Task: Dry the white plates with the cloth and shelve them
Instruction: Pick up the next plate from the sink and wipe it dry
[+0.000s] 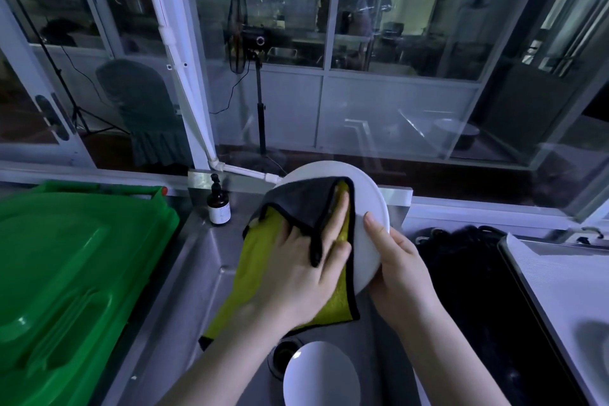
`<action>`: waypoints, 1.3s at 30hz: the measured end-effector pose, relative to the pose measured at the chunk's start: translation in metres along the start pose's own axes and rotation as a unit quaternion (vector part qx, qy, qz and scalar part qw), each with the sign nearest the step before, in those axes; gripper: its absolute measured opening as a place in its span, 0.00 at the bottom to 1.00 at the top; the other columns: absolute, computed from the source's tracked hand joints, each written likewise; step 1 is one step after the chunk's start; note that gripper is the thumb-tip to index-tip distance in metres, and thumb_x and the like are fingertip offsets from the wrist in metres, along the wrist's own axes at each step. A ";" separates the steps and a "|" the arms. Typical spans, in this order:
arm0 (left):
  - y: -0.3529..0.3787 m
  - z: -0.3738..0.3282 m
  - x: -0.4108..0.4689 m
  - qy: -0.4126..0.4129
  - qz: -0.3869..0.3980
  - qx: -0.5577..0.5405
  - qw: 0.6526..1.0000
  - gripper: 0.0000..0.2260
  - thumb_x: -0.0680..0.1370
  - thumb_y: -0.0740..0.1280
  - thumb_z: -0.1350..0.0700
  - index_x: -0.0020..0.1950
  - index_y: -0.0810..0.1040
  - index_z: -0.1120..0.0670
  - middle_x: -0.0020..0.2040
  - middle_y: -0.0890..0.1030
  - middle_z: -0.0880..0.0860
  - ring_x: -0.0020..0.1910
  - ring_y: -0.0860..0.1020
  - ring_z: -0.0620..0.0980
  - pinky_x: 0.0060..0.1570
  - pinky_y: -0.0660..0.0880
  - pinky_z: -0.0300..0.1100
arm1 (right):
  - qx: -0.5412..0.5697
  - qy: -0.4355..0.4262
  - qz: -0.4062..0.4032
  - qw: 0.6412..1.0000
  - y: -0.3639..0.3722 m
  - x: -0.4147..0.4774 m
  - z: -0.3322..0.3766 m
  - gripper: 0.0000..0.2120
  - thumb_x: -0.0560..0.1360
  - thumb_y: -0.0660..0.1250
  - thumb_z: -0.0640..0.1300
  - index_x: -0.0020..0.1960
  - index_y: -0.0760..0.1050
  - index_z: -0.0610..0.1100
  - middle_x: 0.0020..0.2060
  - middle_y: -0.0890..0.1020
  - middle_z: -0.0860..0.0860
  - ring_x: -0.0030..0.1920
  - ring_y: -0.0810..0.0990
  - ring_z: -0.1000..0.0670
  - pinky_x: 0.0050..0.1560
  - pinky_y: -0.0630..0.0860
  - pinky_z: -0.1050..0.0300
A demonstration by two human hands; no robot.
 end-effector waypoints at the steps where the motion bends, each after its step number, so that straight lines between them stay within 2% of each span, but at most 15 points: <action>1: 0.000 0.001 0.000 0.009 0.020 0.020 1.000 0.27 0.81 0.47 0.45 0.81 0.47 0.44 0.75 0.70 0.54 0.71 0.66 0.55 0.71 0.56 0.46 | 0.008 0.006 0.004 1.000 -0.001 0.001 -0.002 0.16 0.76 0.68 0.49 0.55 0.84 0.38 0.56 0.84 0.36 0.56 0.84 0.40 0.51 0.82 0.52; 4: -0.002 0.017 0.013 0.037 0.078 0.023 0.996 0.26 0.81 0.46 0.46 0.80 0.48 0.42 0.73 0.71 0.55 0.71 0.67 0.55 0.72 0.57 0.51 | 0.011 0.019 0.003 1.000 -0.004 -0.001 -0.011 0.16 0.77 0.68 0.49 0.56 0.84 0.40 0.57 0.84 0.38 0.57 0.84 0.41 0.50 0.82 0.53; 7: -0.010 0.041 0.031 0.028 0.057 -0.011 0.998 0.24 0.82 0.55 0.46 0.78 0.59 0.44 0.78 0.62 0.47 0.75 0.63 0.53 0.73 0.58 0.52 | -0.016 0.026 0.007 0.999 -0.005 -0.006 -0.018 0.18 0.73 0.73 0.52 0.56 0.84 0.39 0.55 0.84 0.37 0.55 0.85 0.41 0.50 0.82 0.52; 9: -0.013 0.055 0.038 -0.013 0.048 -0.023 0.999 0.25 0.81 0.56 0.42 0.78 0.62 0.46 0.78 0.61 0.47 0.75 0.63 0.53 0.72 0.61 0.53 | -0.037 0.024 0.011 0.999 -0.005 -0.007 -0.017 0.20 0.70 0.74 0.52 0.55 0.84 0.38 0.54 0.85 0.37 0.54 0.85 0.40 0.51 0.82 0.51; 11: -0.010 0.056 0.032 -0.029 0.055 0.003 0.998 0.28 0.81 0.51 0.37 0.79 0.60 0.46 0.78 0.60 0.48 0.76 0.61 0.51 0.73 0.60 0.53 | -0.036 0.021 0.003 0.999 -0.007 -0.006 -0.013 0.17 0.72 0.74 0.49 0.52 0.85 0.37 0.52 0.85 0.36 0.52 0.86 0.40 0.49 0.82 0.52; 13: -0.004 0.046 0.016 -0.005 0.048 0.057 0.997 0.29 0.80 0.47 0.36 0.80 0.56 0.45 0.79 0.58 0.47 0.77 0.58 0.51 0.75 0.57 0.51 | -0.015 0.024 -0.005 1.000 -0.010 -0.005 -0.009 0.16 0.73 0.72 0.48 0.52 0.85 0.36 0.52 0.85 0.35 0.51 0.86 0.40 0.46 0.82 0.53; 15: 0.003 0.034 0.002 0.030 0.046 0.084 0.995 0.28 0.81 0.46 0.39 0.80 0.54 0.46 0.80 0.56 0.46 0.78 0.55 0.51 0.74 0.55 0.52 | 0.002 0.035 -0.008 0.999 -0.011 -0.005 -0.011 0.17 0.74 0.69 0.48 0.53 0.84 0.35 0.53 0.84 0.34 0.52 0.86 0.40 0.46 0.82 0.53; 18: 0.011 0.031 -0.004 0.069 0.076 0.076 0.992 0.26 0.83 0.45 0.42 0.81 0.52 0.45 0.81 0.51 0.43 0.79 0.47 0.45 0.76 0.50 0.51 | 0.018 0.054 -0.008 0.998 -0.010 -0.007 -0.022 0.17 0.77 0.67 0.47 0.57 0.83 0.36 0.56 0.83 0.35 0.56 0.84 0.39 0.50 0.83 0.51; 21: 0.007 0.050 0.007 0.091 0.106 0.075 0.987 0.26 0.81 0.47 0.37 0.79 0.50 0.39 0.80 0.50 0.40 0.79 0.43 0.42 0.74 0.52 0.51 | 0.013 0.067 -0.009 0.998 -0.008 -0.009 -0.032 0.17 0.75 0.68 0.48 0.56 0.83 0.36 0.57 0.83 0.34 0.57 0.83 0.38 0.53 0.82 0.49; 25: -0.007 0.080 0.018 -0.039 0.081 -0.062 0.994 0.28 0.78 0.53 0.33 0.77 0.55 0.37 0.79 0.55 0.44 0.78 0.54 0.44 0.75 0.59 0.53 | -0.050 0.057 0.012 0.997 -0.005 -0.010 -0.029 0.16 0.73 0.73 0.49 0.52 0.85 0.36 0.52 0.85 0.35 0.51 0.86 0.39 0.46 0.82 0.52; 27: -0.005 0.080 0.010 -0.061 0.073 -0.077 0.992 0.28 0.78 0.52 0.31 0.77 0.51 0.34 0.80 0.54 0.43 0.78 0.53 0.44 0.75 0.58 0.54 | -0.056 0.045 0.002 0.997 -0.007 -0.007 -0.021 0.16 0.71 0.75 0.49 0.49 0.85 0.37 0.49 0.85 0.35 0.48 0.86 0.40 0.43 0.82 0.54; 31: 0.004 0.059 -0.015 0.006 0.063 -0.005 0.998 0.29 0.80 0.46 0.34 0.79 0.46 0.39 0.81 0.45 0.40 0.80 0.41 0.47 0.77 0.50 0.59 | -0.036 0.042 -0.019 0.998 -0.008 0.001 -0.015 0.16 0.70 0.72 0.49 0.48 0.86 0.36 0.48 0.86 0.35 0.46 0.87 0.41 0.42 0.82 0.54; 35: 0.017 0.038 -0.025 0.071 0.076 0.045 0.994 0.28 0.82 0.45 0.38 0.81 0.47 0.45 0.81 0.44 0.42 0.80 0.42 0.47 0.75 0.55 0.60 | -0.016 0.065 -0.032 0.997 -0.009 0.003 -0.025 0.18 0.73 0.70 0.49 0.53 0.84 0.36 0.54 0.84 0.34 0.53 0.85 0.38 0.49 0.83 0.49; 39: 0.013 0.052 -0.007 0.092 0.089 0.046 0.991 0.31 0.79 0.47 0.32 0.80 0.49 0.41 0.81 0.45 0.41 0.80 0.42 0.47 0.74 0.52 0.65 | -0.024 0.065 -0.024 0.997 -0.008 0.000 -0.032 0.16 0.74 0.70 0.50 0.54 0.85 0.38 0.54 0.84 0.36 0.53 0.85 0.39 0.48 0.83 0.49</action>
Point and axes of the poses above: each hand's wrist, its own x-axis towards the middle knuckle, its own y-axis out of the palm, z = x × y, the point moved 2 cm from there along x, towards the middle knuckle
